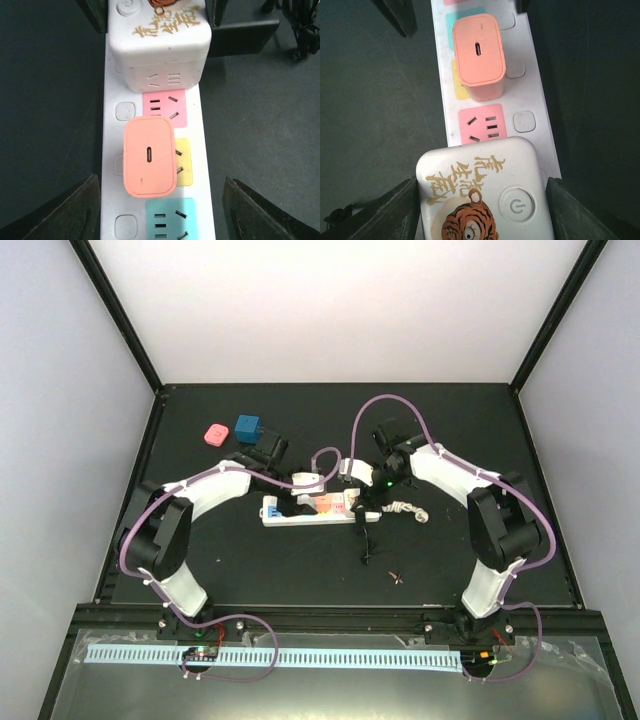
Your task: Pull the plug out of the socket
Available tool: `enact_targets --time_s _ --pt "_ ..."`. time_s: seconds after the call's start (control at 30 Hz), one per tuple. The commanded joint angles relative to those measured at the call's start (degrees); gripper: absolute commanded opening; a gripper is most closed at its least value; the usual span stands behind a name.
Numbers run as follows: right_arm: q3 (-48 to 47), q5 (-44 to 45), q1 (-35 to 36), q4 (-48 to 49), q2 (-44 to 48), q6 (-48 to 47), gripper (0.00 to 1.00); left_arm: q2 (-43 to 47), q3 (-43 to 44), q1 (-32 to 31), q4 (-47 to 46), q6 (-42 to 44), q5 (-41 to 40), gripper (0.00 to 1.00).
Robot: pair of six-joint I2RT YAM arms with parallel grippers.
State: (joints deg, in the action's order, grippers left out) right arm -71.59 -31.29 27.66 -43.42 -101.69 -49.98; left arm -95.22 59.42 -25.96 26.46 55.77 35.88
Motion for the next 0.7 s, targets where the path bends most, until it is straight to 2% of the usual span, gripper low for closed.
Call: enact_targets --time_s 0.0,0.23,0.43,0.67 --pt "-0.39 -0.27 0.42 1.55 -1.21 0.25 0.68 -2.07 1.50 -1.87 -0.52 2.12 -3.96 0.67" --pt "-0.22 -0.17 0.75 1.76 -1.83 -0.01 0.59 -3.65 2.29 -4.05 -0.62 1.63 -8.18 0.58" --pt "0.63 0.32 0.73 2.09 -1.93 -0.50 0.53 -3.48 1.90 -4.68 -1.53 1.00 -9.74 0.42" --pt "1.36 0.86 0.73 2.40 -2.19 -0.90 0.47 -2.59 3.16 -4.87 -1.00 -1.81 -9.29 0.31"
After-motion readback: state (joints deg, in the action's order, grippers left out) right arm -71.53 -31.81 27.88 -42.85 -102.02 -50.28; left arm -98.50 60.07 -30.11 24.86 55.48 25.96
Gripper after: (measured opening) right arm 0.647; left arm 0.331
